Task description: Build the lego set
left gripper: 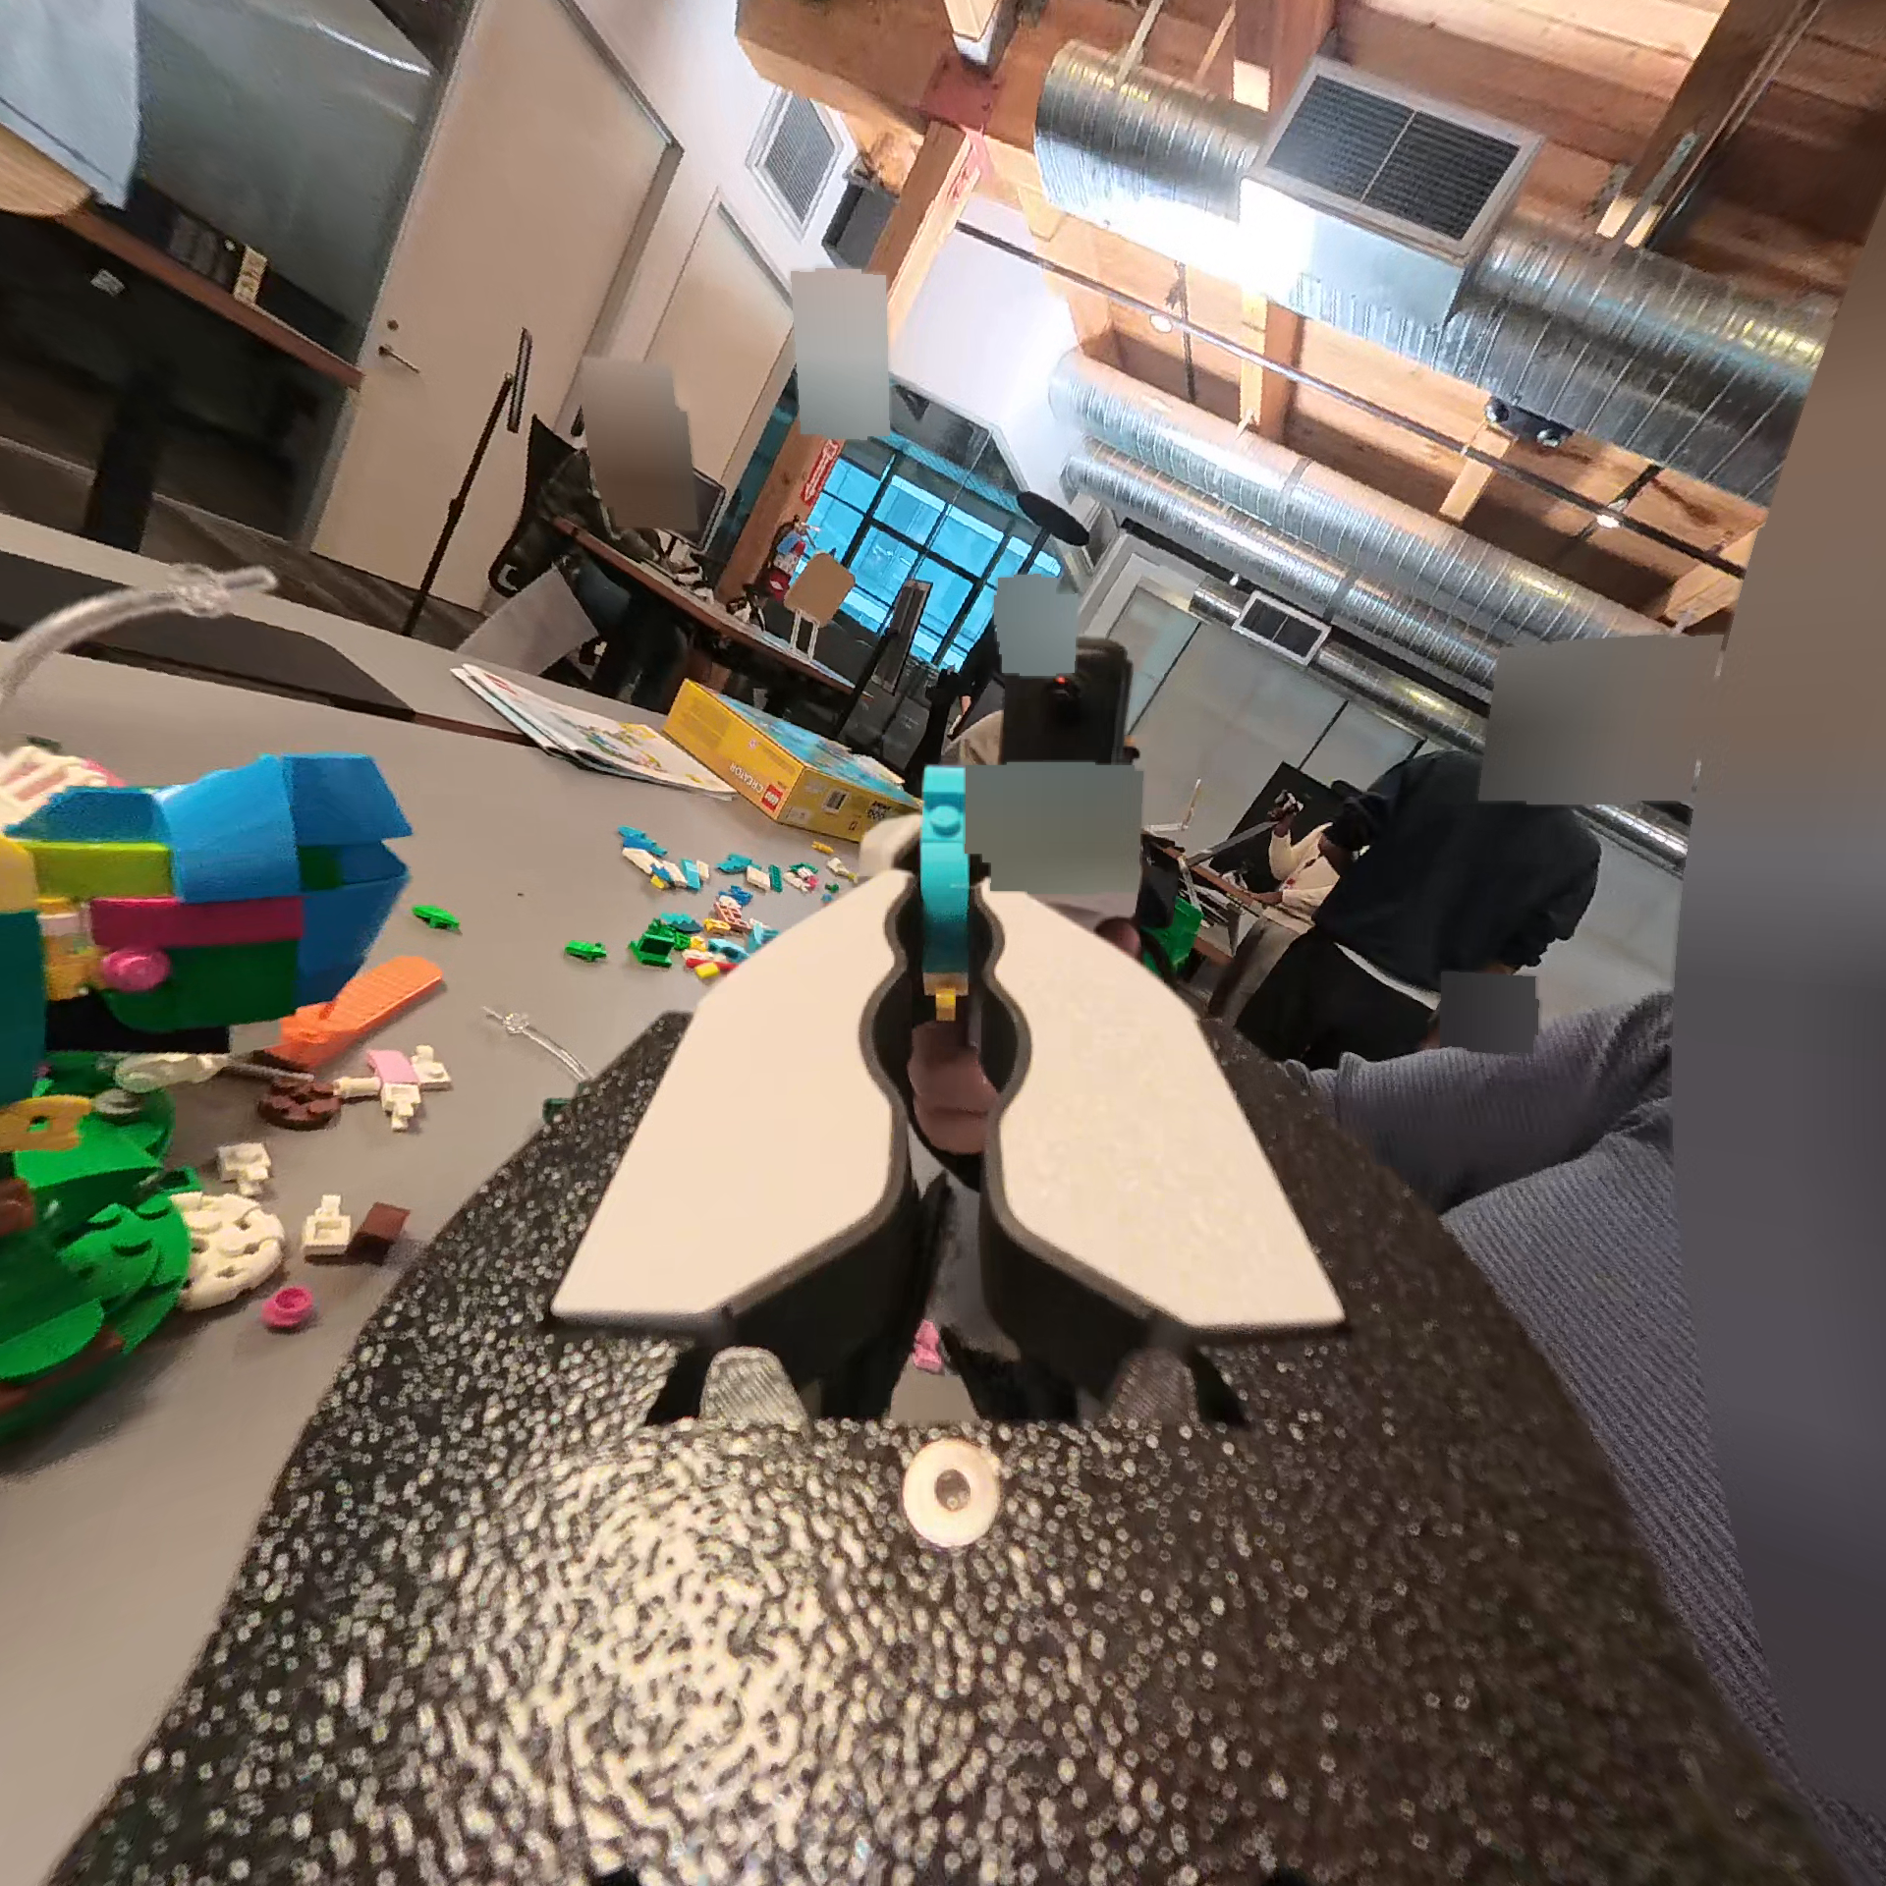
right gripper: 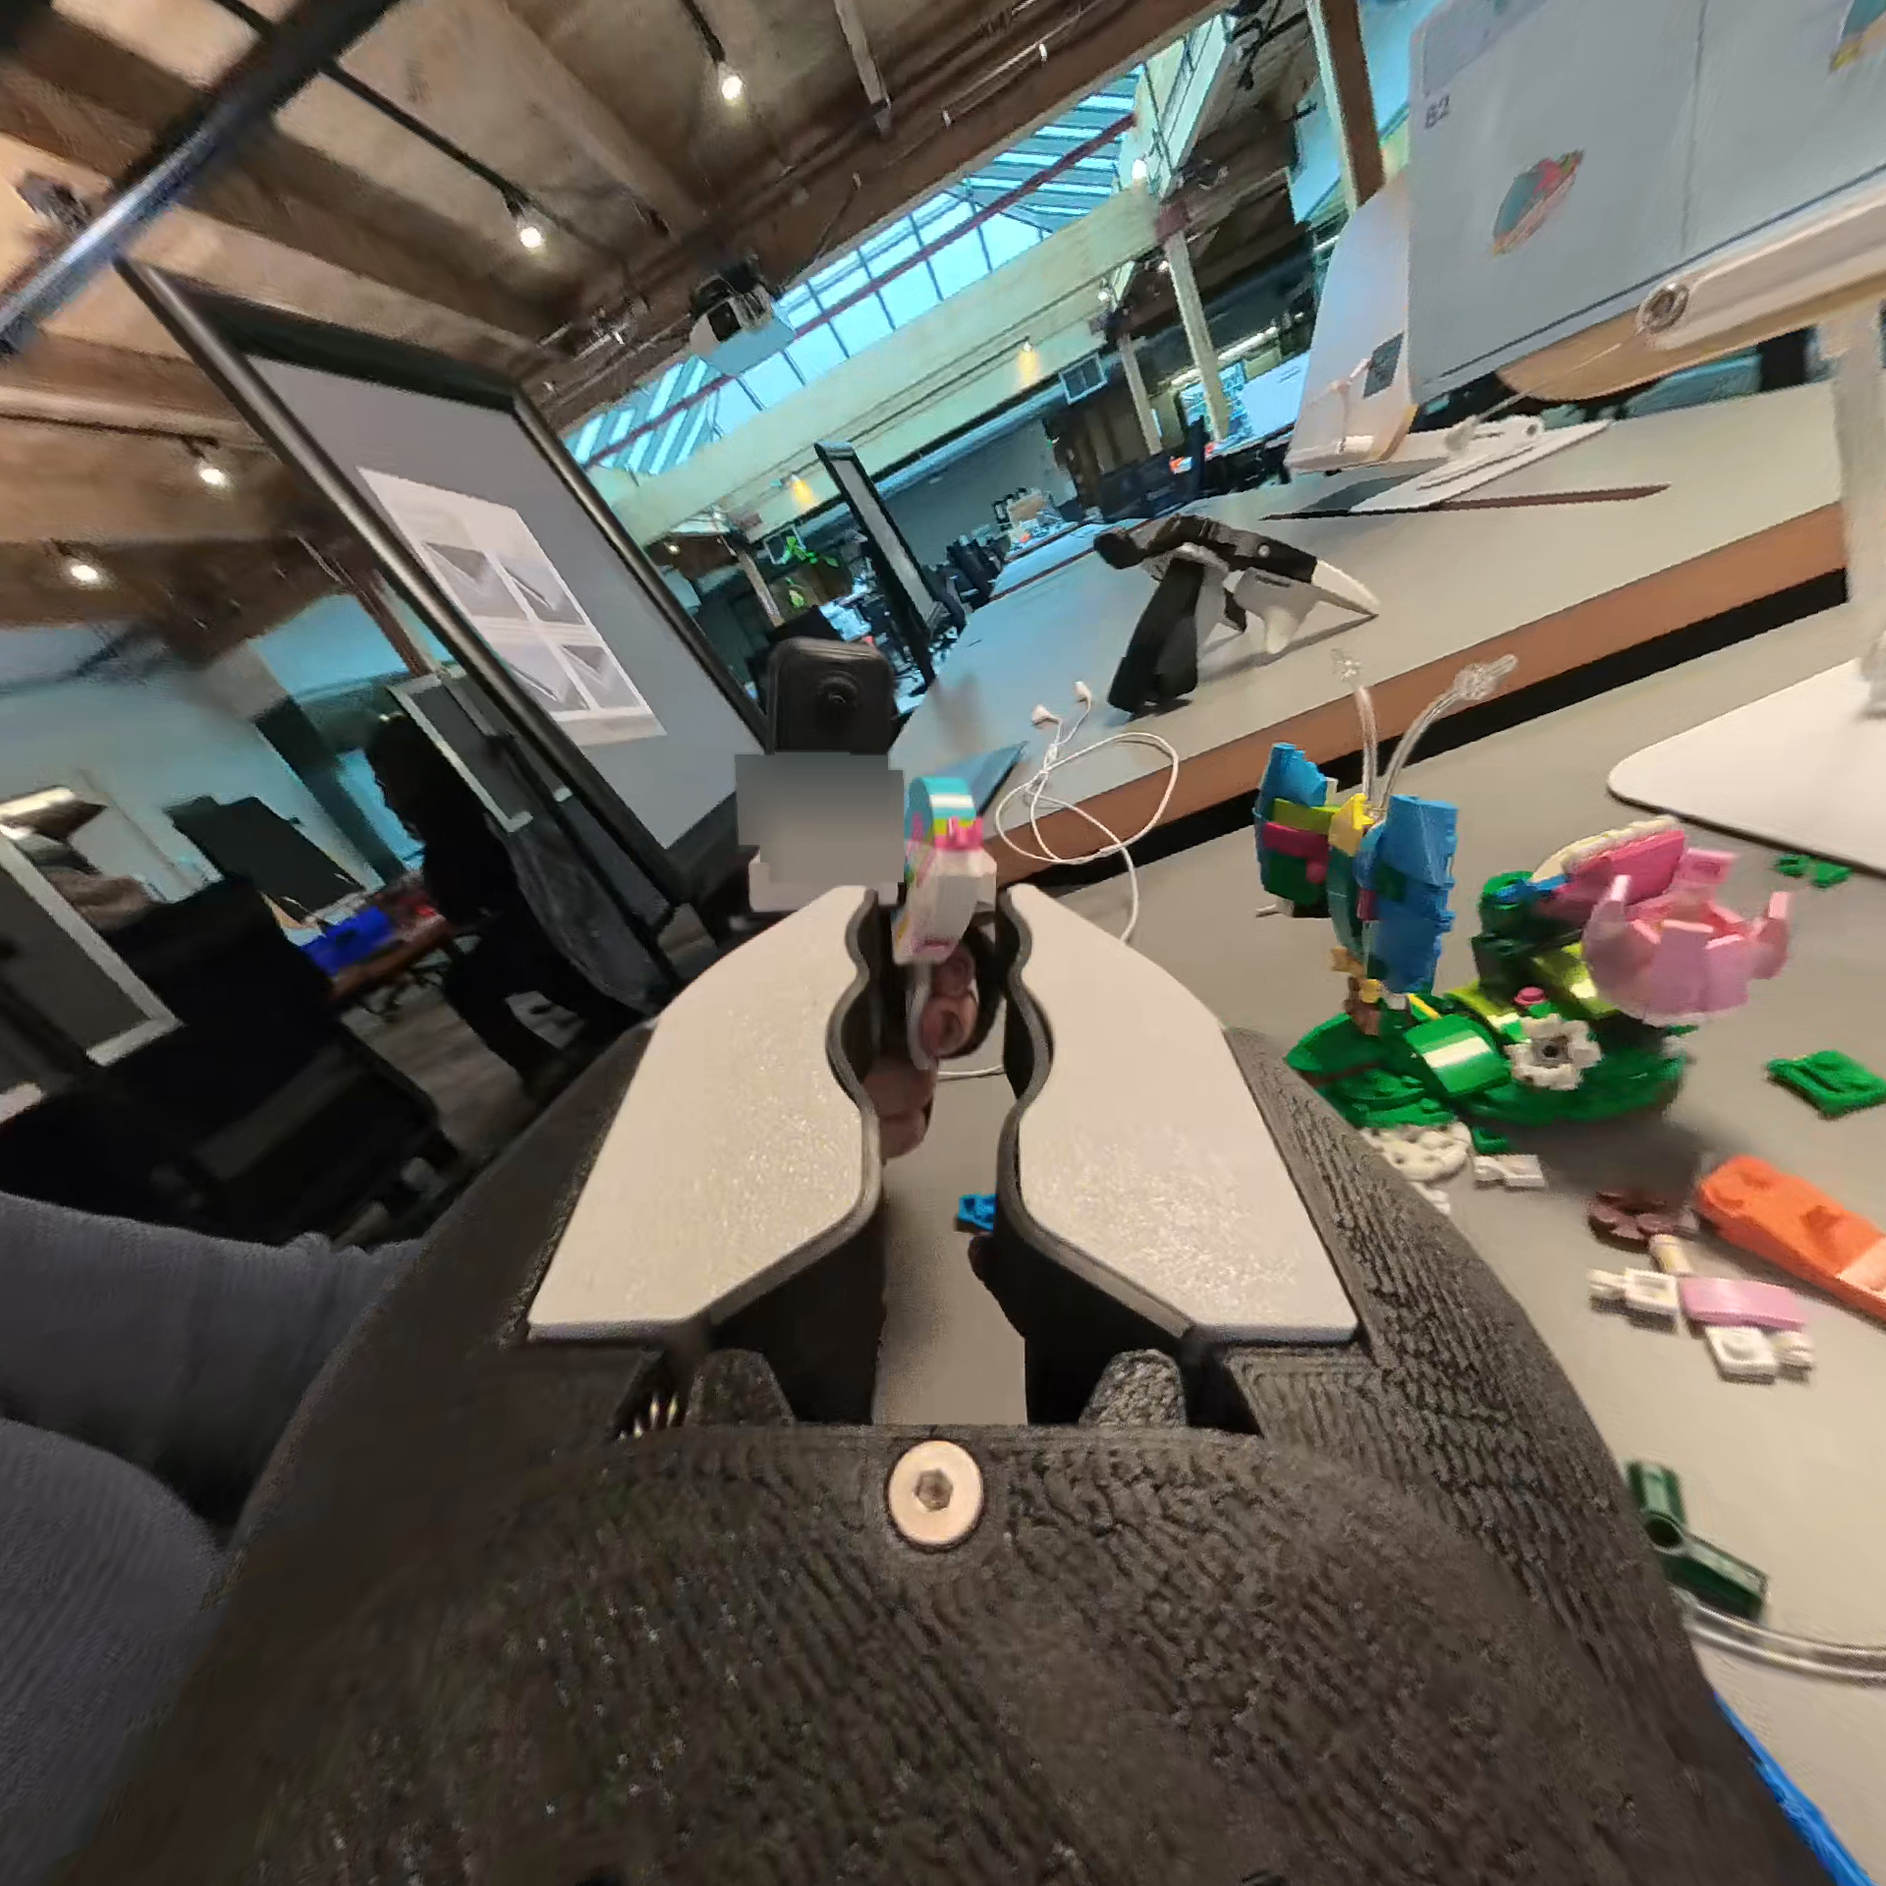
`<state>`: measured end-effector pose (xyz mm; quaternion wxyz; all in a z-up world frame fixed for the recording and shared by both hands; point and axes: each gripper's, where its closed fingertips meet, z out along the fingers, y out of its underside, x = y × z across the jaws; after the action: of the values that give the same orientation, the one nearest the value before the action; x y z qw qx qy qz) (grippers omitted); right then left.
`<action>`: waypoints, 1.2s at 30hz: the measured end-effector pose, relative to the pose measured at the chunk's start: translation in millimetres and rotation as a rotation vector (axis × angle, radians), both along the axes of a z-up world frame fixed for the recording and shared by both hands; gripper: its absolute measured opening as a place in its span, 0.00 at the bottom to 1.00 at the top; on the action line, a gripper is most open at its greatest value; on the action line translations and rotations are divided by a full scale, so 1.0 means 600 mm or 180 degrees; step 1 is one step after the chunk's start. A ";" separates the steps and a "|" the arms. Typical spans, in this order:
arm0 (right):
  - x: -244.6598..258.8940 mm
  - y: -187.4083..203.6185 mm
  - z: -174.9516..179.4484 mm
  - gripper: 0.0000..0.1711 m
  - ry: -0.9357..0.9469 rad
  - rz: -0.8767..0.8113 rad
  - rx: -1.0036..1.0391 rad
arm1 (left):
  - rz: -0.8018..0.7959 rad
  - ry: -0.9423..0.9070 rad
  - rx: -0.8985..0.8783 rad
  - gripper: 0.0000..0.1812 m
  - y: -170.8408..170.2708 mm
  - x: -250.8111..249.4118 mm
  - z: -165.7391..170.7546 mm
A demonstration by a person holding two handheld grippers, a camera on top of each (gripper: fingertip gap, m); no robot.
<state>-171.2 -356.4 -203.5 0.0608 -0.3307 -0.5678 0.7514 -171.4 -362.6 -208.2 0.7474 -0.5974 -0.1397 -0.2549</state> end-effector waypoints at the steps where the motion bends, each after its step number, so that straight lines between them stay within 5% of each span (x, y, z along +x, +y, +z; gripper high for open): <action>1: -0.001 0.000 -0.001 0.10 -0.0031 0.0027 -0.0020 | -0.0024 0.0003 -0.0003 0.04 0.003 0.003 -0.001; 6: 0.003 0.001 -0.009 0.05 -0.0075 0.0180 0.0145 | -0.0044 0.0012 -0.0096 0.05 0.008 0.010 -0.012; 10: 0.002 0.022 -0.035 0.04 -0.0171 0.0410 0.0989 | 0.0165 0.0266 -0.0342 0.16 0.002 0.007 -0.023; 17: 0.151 0.172 -0.200 0.04 -0.1946 0.2630 0.3854 | 0.0514 0.0516 -0.0452 0.14 -0.023 0.001 -0.016; 20: 0.194 0.200 -0.222 0.04 -0.2474 0.3148 0.4113 | 0.0513 0.0545 -0.0503 0.14 -0.020 0.006 -0.024; 25: 0.145 0.217 -0.236 0.16 -0.2010 0.2377 0.4392 | 0.0509 0.0543 -0.0614 0.17 -0.014 0.006 -0.042; 30: 0.134 0.225 -0.221 0.31 -0.0922 0.1229 0.4135 | 0.0644 0.0640 -0.0675 0.18 -0.028 -0.001 -0.046; 36: 0.154 0.202 -0.234 0.31 -0.0648 0.0523 0.3433 | 0.0657 0.0650 -0.0655 0.18 -0.022 -0.003 -0.047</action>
<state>-79.1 -235.0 -343.7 0.1076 -0.2783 -0.8989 0.3208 -173.1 -375.8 -236.3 0.7148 -0.6760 -0.1490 -0.0991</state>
